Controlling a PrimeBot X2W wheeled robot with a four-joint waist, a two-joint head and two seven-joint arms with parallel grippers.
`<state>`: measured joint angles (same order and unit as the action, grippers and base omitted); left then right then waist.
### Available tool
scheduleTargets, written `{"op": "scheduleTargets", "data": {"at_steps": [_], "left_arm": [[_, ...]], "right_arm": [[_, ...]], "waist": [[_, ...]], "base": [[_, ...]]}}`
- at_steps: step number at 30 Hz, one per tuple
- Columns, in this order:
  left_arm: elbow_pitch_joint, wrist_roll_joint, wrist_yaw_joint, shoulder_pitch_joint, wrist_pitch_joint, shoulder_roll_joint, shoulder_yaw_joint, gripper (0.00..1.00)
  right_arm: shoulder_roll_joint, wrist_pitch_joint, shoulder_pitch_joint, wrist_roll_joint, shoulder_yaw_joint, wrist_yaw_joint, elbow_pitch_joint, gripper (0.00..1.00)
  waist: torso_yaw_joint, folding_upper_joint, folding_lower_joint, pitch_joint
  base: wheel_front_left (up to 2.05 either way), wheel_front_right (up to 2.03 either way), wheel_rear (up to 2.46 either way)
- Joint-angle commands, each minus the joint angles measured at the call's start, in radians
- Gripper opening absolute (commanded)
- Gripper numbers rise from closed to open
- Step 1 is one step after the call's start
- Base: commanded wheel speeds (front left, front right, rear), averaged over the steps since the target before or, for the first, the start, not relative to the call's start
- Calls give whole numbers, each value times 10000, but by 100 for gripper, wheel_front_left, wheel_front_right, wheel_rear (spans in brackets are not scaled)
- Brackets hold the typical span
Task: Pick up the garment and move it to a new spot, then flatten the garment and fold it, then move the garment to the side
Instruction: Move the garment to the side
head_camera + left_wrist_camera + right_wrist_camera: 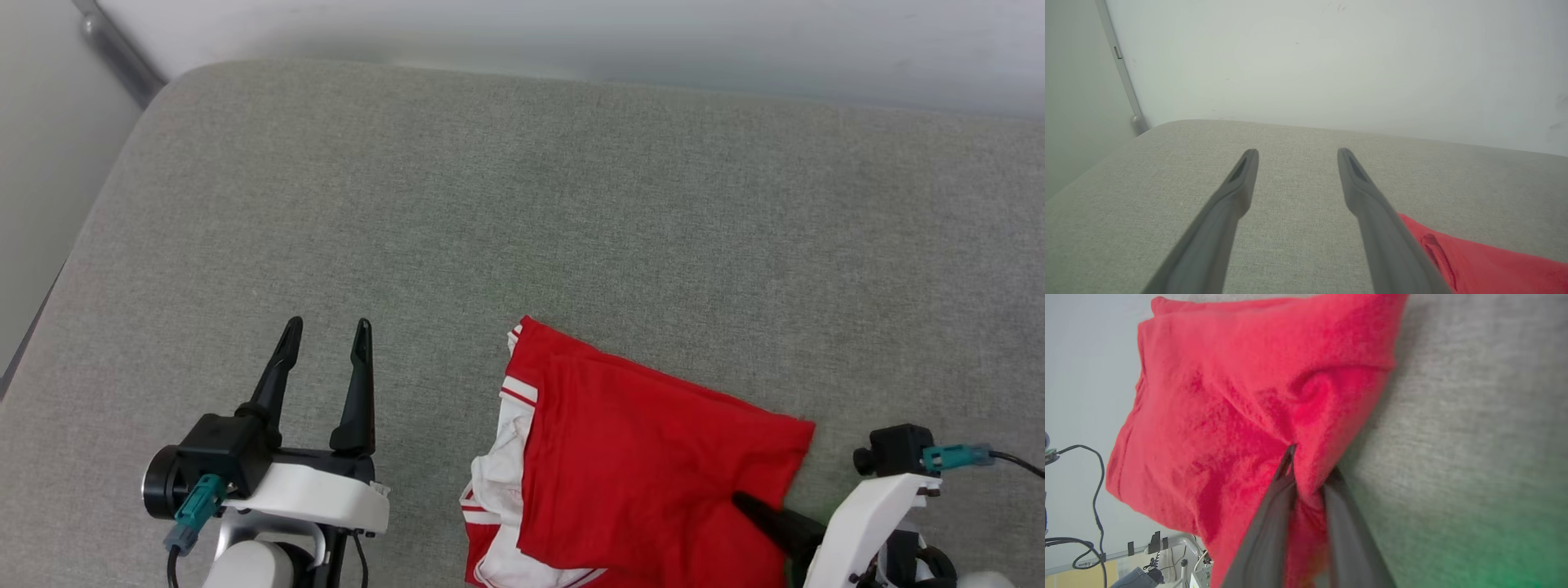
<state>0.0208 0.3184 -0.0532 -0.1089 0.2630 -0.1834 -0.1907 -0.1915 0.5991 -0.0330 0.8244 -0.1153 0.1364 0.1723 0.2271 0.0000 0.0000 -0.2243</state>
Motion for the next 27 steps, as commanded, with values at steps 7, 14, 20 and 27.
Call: {"op": "scheduleTargets", "data": {"at_steps": [7, 14, 20, 27], "left_arm": [[212, -447, 98, 177, 21, -18, 218, 100], [100, -613, -11, 714, 10, -231, 363, 100], [-162, -741, -118, 1034, -121, -414, 308, 100], [-639, -747, -42, 732, -242, -404, 113, 100]], "right_arm": [[-119, -276, -62, -732, -121, -79, 298, 0], [-647, -178, -335, -2095, -38, -65, 184, 0], [-1279, 135, -478, -2957, 193, -63, 156, 0], [-1823, 287, -1404, -3219, 78, -62, 304, 0]], "waist": [[-304, 0, 0, 595], [-1314, 0, 0, 1369], [-2739, 0, 0, 1686], [-4404, 0, 0, 1148]], "base": [[0, 0, 0], [0, 0, 0], [0, 0, 0], [0, 0, 0]]}}
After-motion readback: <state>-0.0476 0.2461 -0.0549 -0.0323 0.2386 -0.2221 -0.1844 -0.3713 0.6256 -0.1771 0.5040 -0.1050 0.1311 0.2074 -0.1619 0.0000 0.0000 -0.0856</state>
